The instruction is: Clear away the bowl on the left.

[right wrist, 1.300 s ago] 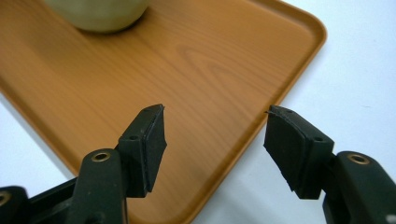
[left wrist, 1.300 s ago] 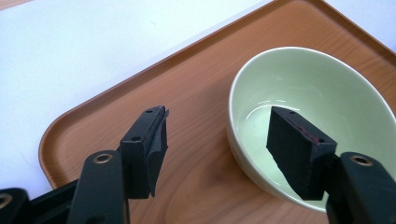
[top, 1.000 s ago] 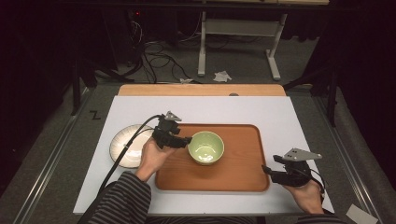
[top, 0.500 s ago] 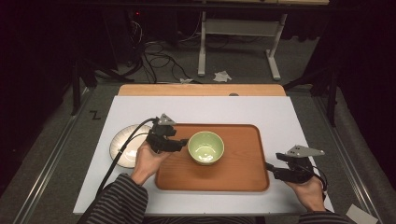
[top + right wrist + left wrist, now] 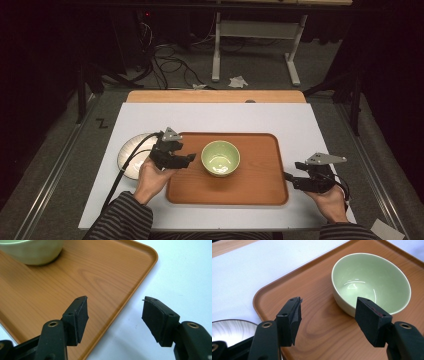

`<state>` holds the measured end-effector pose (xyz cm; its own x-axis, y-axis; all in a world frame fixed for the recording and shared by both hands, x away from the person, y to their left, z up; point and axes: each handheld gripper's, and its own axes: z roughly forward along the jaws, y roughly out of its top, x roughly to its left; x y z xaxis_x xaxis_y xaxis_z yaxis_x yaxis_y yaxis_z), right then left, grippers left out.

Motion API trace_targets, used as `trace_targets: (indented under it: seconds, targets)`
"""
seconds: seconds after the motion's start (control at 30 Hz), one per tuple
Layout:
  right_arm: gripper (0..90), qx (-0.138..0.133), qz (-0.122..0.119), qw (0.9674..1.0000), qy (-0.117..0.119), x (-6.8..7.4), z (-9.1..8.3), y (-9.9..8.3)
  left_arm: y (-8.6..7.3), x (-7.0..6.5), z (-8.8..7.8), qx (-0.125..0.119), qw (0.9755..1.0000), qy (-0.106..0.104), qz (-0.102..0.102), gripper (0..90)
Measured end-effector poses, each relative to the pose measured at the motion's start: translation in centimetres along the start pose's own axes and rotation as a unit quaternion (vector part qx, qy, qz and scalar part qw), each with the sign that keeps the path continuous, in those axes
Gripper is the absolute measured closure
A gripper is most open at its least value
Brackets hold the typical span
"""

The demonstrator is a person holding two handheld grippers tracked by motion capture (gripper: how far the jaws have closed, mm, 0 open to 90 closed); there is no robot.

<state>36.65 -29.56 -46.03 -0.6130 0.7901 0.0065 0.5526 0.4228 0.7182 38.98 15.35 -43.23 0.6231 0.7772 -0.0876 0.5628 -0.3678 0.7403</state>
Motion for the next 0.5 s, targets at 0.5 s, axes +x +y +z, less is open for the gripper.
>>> trace_targets:
  seconds: [0.5]
  targets:
    - [38.3,0.006,0.011,0.9998,0.018,-0.5,0.5,0.2,-1.4,0.0,-1.0,-0.005,1.0000,0.000,-0.008,38.4]
